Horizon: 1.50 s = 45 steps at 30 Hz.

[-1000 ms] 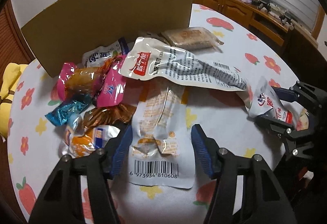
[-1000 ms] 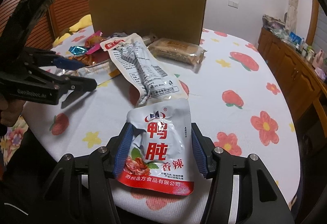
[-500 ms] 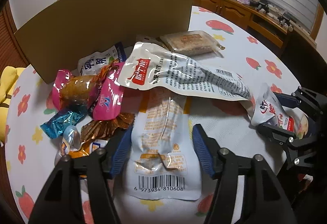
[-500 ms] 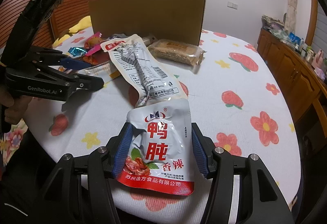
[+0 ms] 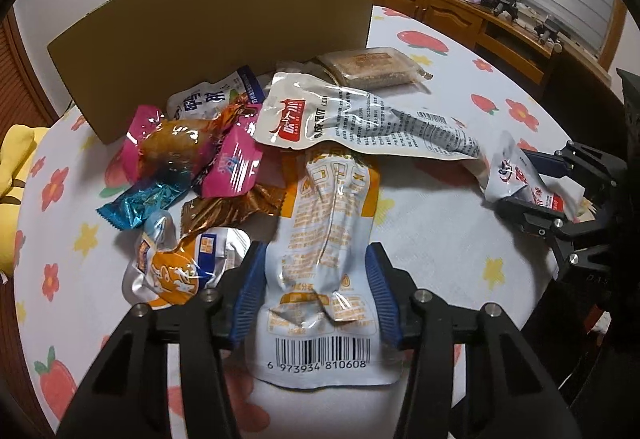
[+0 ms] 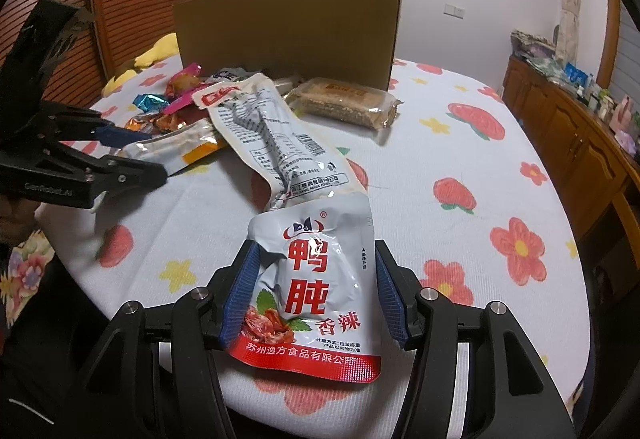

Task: Organize snacks
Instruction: 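Close the left tool on the orange-white sausage packet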

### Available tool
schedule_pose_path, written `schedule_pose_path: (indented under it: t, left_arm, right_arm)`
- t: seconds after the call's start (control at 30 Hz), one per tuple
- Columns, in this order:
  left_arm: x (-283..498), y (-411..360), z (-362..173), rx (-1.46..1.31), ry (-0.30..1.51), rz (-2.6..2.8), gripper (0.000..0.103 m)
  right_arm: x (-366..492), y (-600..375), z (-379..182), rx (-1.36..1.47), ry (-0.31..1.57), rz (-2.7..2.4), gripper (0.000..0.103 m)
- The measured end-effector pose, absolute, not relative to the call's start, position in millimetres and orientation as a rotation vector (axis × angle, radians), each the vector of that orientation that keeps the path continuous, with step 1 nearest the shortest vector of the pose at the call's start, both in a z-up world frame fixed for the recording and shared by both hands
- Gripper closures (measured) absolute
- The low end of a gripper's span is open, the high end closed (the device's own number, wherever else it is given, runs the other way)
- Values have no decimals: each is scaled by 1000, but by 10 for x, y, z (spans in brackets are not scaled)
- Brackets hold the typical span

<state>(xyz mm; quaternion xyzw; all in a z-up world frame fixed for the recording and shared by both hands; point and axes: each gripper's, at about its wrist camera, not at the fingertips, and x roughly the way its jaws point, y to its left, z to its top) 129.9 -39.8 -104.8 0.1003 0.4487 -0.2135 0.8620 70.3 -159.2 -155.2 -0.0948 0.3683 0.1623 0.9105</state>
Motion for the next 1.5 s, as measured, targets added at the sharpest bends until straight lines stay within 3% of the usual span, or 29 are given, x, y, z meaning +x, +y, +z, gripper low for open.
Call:
schedule_pose_path:
  t: [0.2, 0.33, 0.43, 0.53, 0.6, 0.77, 0.9, 1.07, 1.43, 1.5]
  left_arm:
    - [1189, -319, -959, 179, 918, -452, 64]
    - [1113, -257, -941, 198, 910, -443, 64]
    - [1134, -250, -963, 192, 919, -439, 62]
    - [1207, -308, -1019, 199, 949, -429, 54]
    - [1238, -363, -1052, 216, 954, -426, 45]
    - [1337, -477, -1050, 216, 947, -425, 44]
    - [1375, -512, -1032, 215, 952, -430, 58]
    - [1319, -514, -1023, 215, 937, -437, 65]
    - [1034, -257, -908, 160, 888, -409, 66]
    - [1019, -208, -894, 145, 881, -402, 66]
  right_arm:
    - [698, -1597, -1548, -202, 763, 339, 47]
    - [717, -1632, -1527, -200, 770, 345, 50]
    - [736, -1667, -1507, -196, 772, 343, 52]
    - [733, -1688, -1450, -191, 759, 342, 62]
    - [744, -1691, -1456, -197, 766, 344, 62]
    - [778, -1727, -1464, -175, 786, 365, 61]
    - [812, -1711, -1488, -173, 810, 378, 53]
    - [799, -1616, -1529, -212, 810, 377, 49]
    - [772, -1622, -1514, -217, 807, 418, 58]
    - [774, -1660, -1473, -199, 793, 419, 64]
